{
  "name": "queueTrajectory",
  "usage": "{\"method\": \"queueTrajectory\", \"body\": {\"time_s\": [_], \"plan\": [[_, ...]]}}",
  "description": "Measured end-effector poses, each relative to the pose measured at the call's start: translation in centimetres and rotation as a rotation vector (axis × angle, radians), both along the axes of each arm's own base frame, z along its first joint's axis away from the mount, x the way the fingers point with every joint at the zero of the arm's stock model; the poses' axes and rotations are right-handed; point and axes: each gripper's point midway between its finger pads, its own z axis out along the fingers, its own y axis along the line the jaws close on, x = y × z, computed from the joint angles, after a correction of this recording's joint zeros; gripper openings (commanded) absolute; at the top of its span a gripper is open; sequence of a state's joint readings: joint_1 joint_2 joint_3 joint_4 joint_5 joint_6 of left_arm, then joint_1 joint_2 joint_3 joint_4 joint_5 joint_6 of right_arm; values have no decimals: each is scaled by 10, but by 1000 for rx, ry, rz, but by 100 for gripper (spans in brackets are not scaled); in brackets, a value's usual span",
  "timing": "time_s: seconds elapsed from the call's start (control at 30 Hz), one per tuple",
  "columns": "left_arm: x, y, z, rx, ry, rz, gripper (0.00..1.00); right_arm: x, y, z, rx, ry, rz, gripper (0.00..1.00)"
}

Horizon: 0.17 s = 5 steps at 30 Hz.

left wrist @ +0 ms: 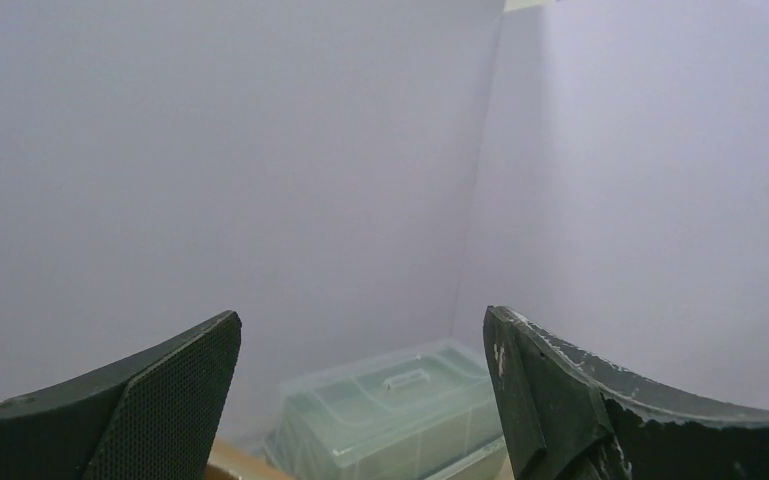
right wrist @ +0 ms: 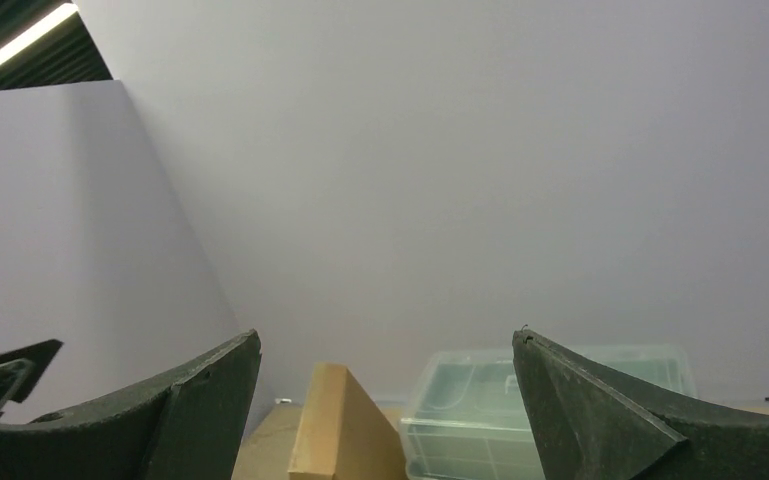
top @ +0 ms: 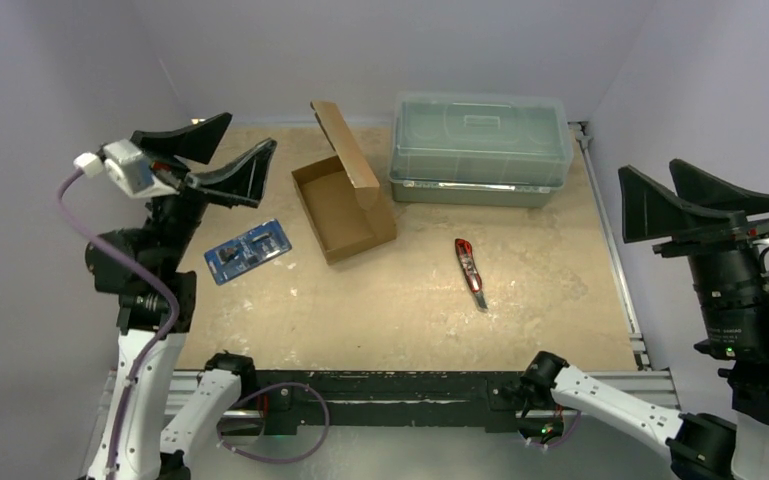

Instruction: Unpack the express box

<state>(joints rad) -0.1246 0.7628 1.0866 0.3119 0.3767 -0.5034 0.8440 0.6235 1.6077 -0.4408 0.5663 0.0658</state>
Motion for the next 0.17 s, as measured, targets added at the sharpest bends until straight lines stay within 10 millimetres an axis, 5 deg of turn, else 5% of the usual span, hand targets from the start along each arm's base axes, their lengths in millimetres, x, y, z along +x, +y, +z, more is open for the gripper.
{"method": "queueTrajectory", "body": {"time_s": [0.17], "plan": [[-39,3,24,23,-137,6,90,-2,0,1,0,-6,7,99]]}}
